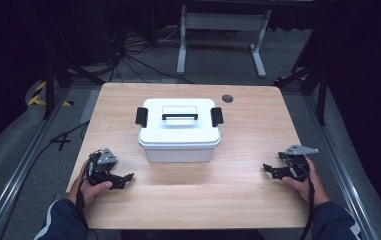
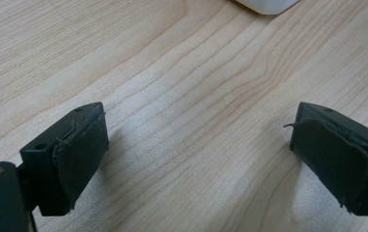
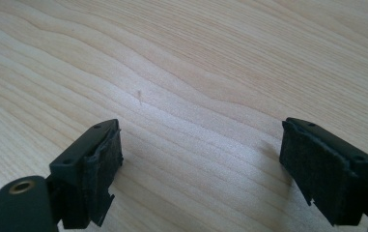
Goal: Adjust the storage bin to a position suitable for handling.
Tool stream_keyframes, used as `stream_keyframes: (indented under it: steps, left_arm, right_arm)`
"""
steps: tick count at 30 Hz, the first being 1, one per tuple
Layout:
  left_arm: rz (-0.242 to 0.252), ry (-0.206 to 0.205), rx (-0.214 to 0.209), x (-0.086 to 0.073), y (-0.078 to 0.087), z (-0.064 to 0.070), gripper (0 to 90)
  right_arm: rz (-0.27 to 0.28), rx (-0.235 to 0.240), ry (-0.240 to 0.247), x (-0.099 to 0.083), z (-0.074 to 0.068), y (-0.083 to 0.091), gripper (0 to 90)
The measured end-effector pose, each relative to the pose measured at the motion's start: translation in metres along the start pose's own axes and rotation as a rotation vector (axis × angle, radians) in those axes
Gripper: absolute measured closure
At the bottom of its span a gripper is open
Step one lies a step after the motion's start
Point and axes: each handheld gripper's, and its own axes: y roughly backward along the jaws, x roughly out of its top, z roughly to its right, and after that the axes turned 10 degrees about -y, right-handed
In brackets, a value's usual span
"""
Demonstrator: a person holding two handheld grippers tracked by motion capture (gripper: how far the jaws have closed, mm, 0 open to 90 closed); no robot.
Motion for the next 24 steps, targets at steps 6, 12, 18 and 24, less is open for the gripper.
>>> stream_keyframes:
  steps: [6,12,18,24]
  left_arm:
    - [-0.001,-0.009,0.008,0.0,0.0,0.0,6.9]
    - [0.002,0.004,0.01,-0.001,0.001,0.001,6.8]
    - [0.001,-0.008,0.015,-0.001,0.001,0.0,6.8]
    - [-0.002,-0.006,0.012,-0.002,0.002,0.0,6.8]
  right_arm:
    - [-0.005,0.007,0.009,0.001,0.001,0.0,15.2]
    - [-0.022,0.014,0.022,0.002,0.002,0.0,15.4]
    - [-0.02,0.019,0.095,0.012,0.001,0.013,26.0]
    - [-0.003,0.06,0.135,0.023,-0.006,0.021,29.1]
